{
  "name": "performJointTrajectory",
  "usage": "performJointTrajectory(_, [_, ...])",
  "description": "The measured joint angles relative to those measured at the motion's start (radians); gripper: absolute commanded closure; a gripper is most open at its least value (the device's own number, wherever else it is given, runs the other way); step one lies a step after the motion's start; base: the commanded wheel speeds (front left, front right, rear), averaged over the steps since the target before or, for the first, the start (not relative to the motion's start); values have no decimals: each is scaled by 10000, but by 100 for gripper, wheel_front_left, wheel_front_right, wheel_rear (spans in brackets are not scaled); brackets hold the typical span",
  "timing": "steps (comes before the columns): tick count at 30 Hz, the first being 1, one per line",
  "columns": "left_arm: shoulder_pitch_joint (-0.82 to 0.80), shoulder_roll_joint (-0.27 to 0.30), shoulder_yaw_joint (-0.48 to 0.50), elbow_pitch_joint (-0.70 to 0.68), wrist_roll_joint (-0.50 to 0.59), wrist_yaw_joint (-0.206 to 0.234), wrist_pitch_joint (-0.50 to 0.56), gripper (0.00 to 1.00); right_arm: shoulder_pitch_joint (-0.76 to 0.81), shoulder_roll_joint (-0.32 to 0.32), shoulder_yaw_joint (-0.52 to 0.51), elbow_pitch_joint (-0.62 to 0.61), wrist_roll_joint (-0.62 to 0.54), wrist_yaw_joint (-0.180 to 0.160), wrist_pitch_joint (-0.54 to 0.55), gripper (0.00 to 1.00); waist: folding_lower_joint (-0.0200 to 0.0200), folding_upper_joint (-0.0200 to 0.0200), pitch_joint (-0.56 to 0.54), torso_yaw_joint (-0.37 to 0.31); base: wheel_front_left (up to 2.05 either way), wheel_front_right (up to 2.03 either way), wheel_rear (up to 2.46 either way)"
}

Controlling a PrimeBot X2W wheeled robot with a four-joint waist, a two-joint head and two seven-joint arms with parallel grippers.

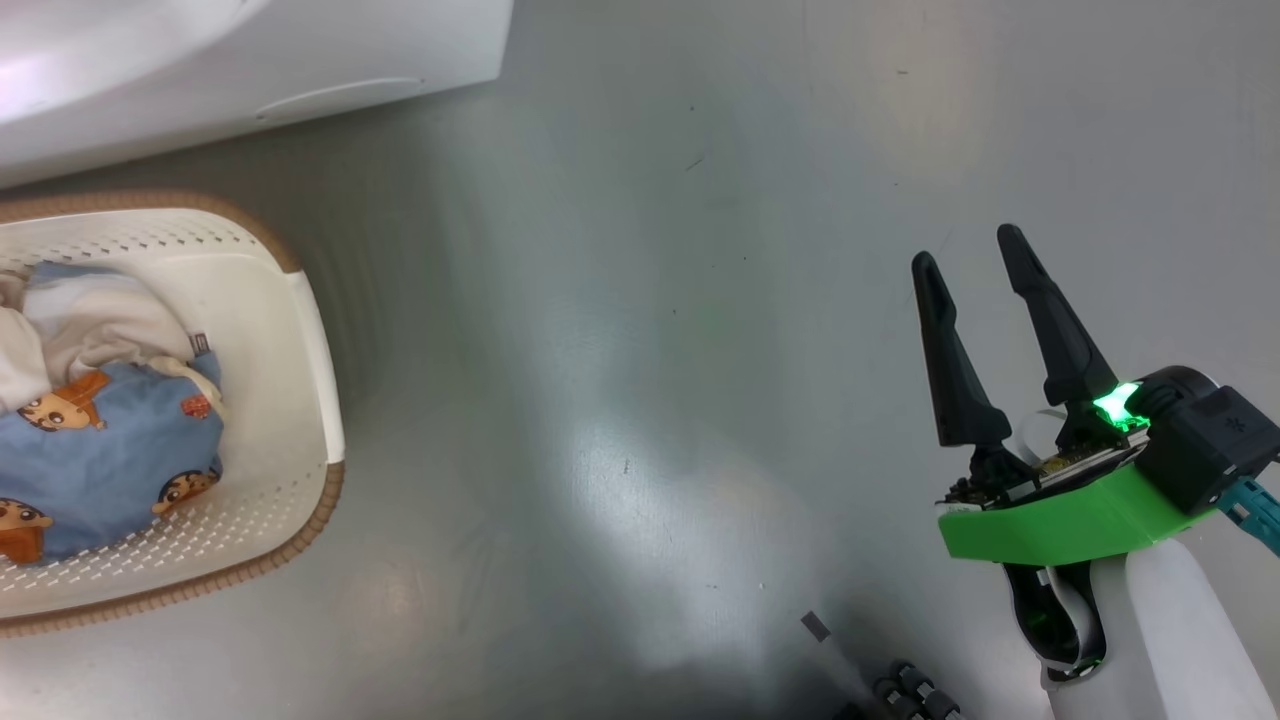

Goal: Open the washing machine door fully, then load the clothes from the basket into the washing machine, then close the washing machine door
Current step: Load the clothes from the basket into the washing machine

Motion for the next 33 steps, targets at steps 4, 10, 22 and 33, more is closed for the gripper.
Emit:
performJointTrajectory(4, [-1, -73, -10, 151, -113, -13, 257, 0, -144, -2, 10, 12, 0, -2, 0, 0, 0, 0, 20, 45, 0, 0, 0])
performJointTrajectory(10, [8, -109, -113, 138, -113, -25, 249, 0, -157, -4, 2, 10, 2, -2, 0, 0, 0, 0, 20, 149, 0, 0, 0])
performJointTrajectory(22, [1360, -449, -366, -1041, -113, 161, -217, 0, -165, -35, -215, 0, -2, -2, 0, 0, 0, 0, -219, 454, 0, 0, 0])
performJointTrajectory(33, [4916, -1035, -270, -4011, -422, 1133, -773, 0, -83, -54, -673, -17, -130, -2, 0, 0, 0, 0, -910, 783, 0, 0, 0])
